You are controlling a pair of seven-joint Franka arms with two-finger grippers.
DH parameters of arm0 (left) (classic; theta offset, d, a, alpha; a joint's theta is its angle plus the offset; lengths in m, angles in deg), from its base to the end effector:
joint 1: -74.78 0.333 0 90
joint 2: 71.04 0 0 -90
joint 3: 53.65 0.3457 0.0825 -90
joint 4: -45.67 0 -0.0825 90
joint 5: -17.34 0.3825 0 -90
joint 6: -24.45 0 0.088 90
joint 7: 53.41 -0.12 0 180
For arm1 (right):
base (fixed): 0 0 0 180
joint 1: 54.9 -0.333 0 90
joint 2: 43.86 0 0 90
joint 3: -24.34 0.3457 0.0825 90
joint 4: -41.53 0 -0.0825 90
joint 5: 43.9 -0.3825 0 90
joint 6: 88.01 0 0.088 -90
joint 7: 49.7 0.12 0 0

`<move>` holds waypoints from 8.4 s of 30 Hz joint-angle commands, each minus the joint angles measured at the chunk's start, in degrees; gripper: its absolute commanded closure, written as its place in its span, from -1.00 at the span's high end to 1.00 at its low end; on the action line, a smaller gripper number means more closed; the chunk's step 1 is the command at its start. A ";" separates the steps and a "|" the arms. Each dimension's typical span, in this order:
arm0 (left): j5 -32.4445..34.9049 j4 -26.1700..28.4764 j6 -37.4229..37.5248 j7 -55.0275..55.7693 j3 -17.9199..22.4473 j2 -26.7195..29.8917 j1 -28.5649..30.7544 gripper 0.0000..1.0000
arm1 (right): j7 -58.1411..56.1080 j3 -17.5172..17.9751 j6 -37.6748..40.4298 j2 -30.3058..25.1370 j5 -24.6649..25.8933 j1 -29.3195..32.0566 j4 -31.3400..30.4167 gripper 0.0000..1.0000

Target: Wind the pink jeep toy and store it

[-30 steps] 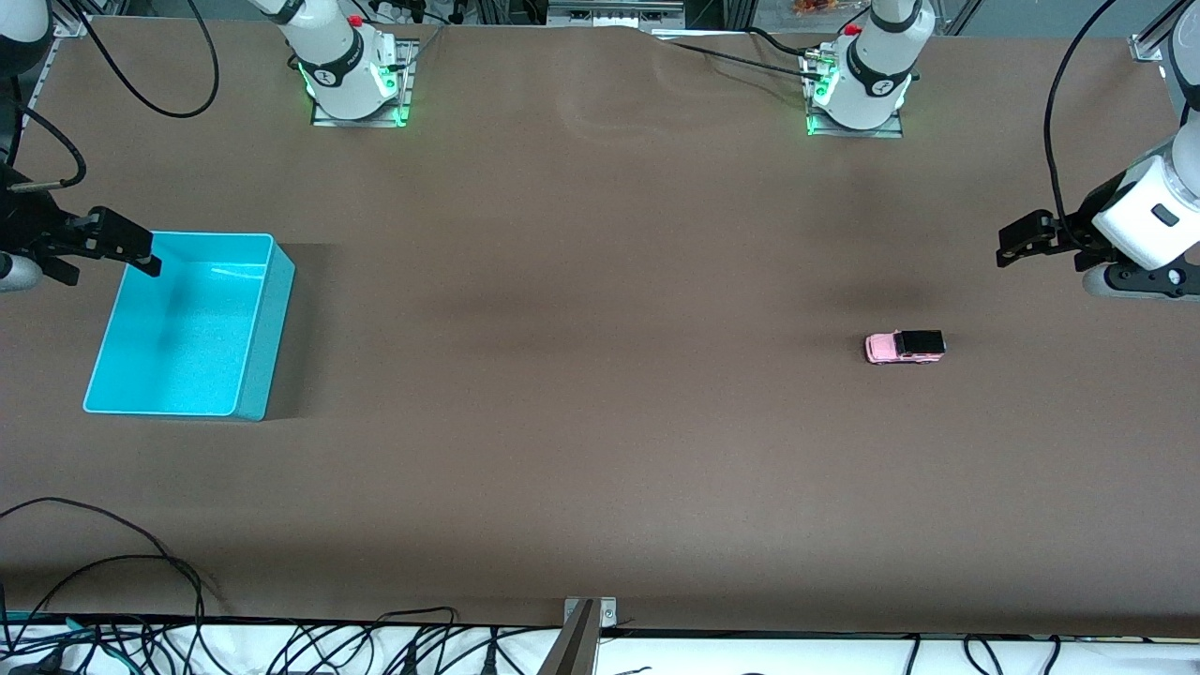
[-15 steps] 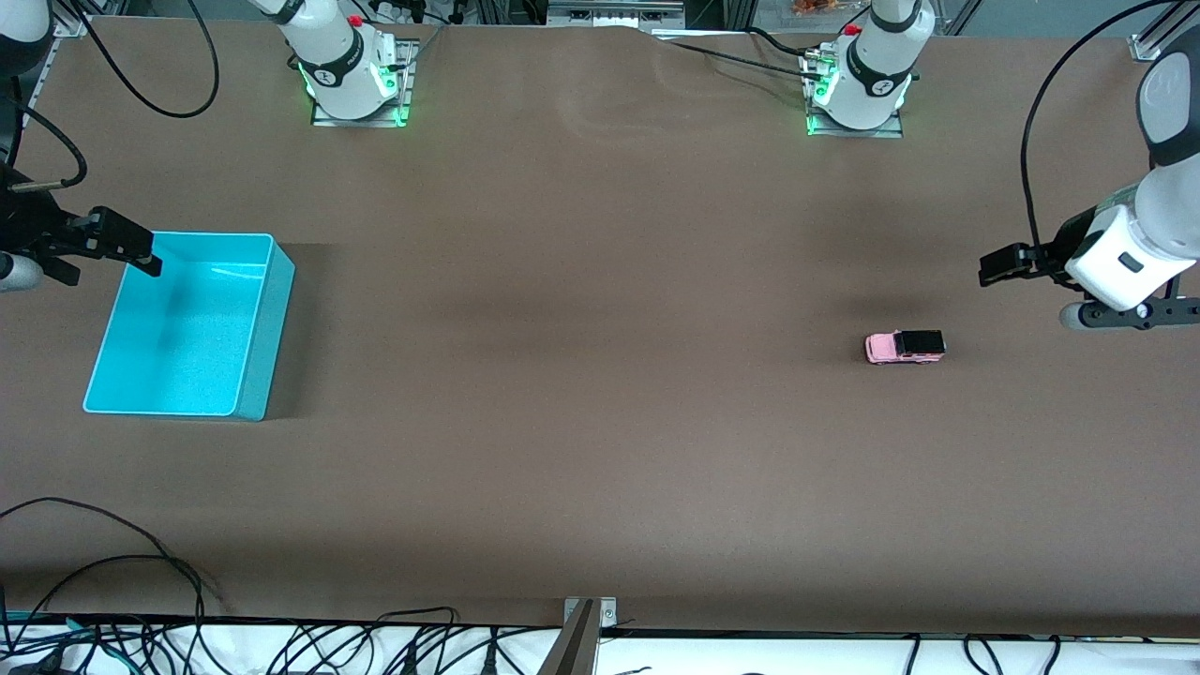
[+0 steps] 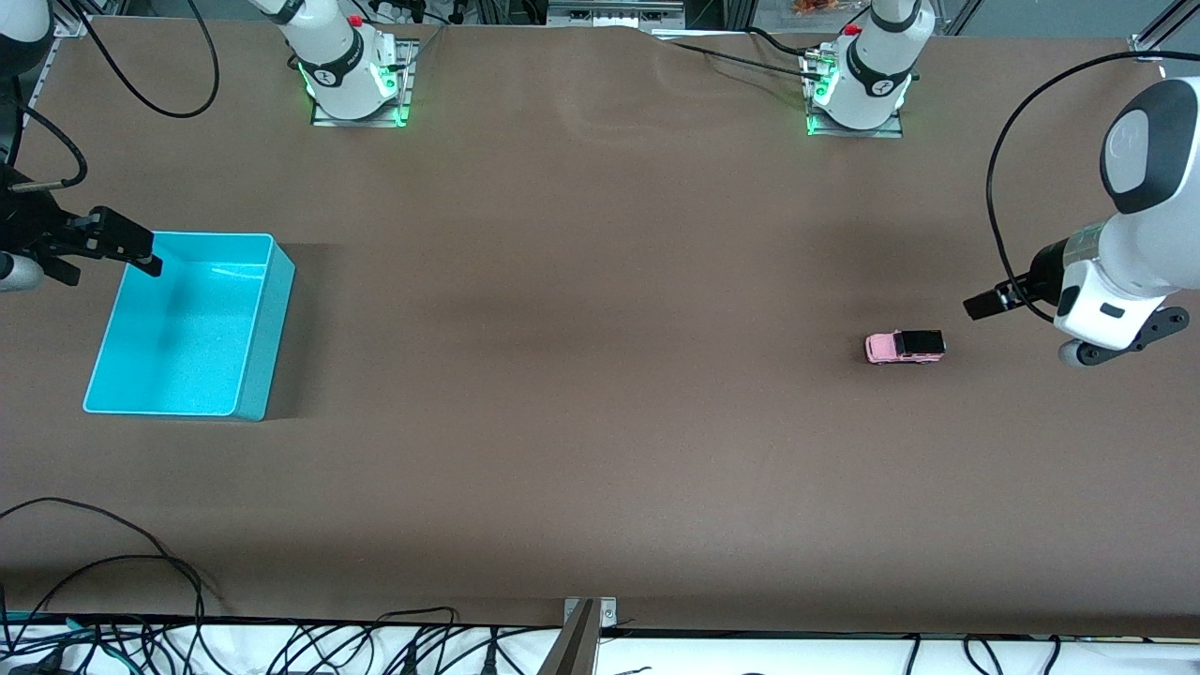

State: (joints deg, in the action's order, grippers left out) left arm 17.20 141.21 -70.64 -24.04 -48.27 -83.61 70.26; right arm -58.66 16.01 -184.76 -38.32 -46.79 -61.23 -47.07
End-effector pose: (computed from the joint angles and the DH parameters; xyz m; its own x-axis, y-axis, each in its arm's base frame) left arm 0.6035 0.0045 0.4758 0.8425 0.5053 -0.1866 0.4897 -0.8628 -0.1258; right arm 0.5960 -0.0111 0.6086 0.9918 0.1165 0.0516 0.1181 -0.9926 -0.0286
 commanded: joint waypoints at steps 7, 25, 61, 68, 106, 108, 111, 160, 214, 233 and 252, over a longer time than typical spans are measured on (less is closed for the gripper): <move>0.49 2.20 -7.03 23.51 -0.10 -4.47 1.18 1.00 | -0.63 0.06 0.24 0.17 0.17 -0.26 0.88 1.00; -0.92 18.01 -27.33 56.30 -0.10 -5.62 1.97 1.00 | -0.63 0.06 0.24 0.17 0.17 -0.26 0.88 1.00; -5.31 26.37 -45.89 58.60 -0.45 -11.86 2.50 0.23 | -0.63 0.06 0.24 0.17 0.17 -0.26 0.88 1.00; -5.31 26.11 -45.71 58.77 -0.45 -11.51 2.50 -0.57 | -0.63 0.06 0.24 0.17 0.17 -0.26 0.88 1.00; -6.19 25.32 -47.56 74.86 -1.16 -12.21 -14.82 -0.68 | -0.63 -0.11 0.24 0.17 0.08 0.10 0.88 1.00; -6.19 25.40 -47.64 74.95 -1.16 -12.21 -14.73 -0.68 | -0.63 -0.11 0.24 0.17 0.08 0.10 0.88 1.00; -6.19 25.40 -48.26 75.04 -1.16 -12.56 -14.73 -0.68 | -0.63 -0.20 0.16 0.17 0.17 0.10 0.88 1.00; 4.00 25.40 -49.67 52.98 -0.89 -15.99 9.53 -0.61 | -0.63 -0.11 0.24 0.17 0.17 0.10 0.97 1.00; 3.21 -3.42 -13.72 -4.67 -4.14 0.36 10.06 1.00 | -0.54 -0.11 0.15 0.17 0.08 0.10 0.97 1.00; -1.36 -7.03 -9.24 -31.49 -7.13 2.29 10.06 1.00 | -0.54 -0.03 0.24 0.17 0.08 0.01 0.88 1.00; 0.75 -0.17 -6.86 -31.40 -8.89 6.34 10.06 1.00 | -0.63 -0.11 0.24 0.17 0.17 0.10 0.97 1.00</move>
State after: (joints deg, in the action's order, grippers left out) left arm 16.98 138.90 -77.59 -53.97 -56.84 -79.18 80.11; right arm -58.68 15.95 -184.76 -38.31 -46.79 -61.26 -47.06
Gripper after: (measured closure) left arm 0.000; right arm 0.000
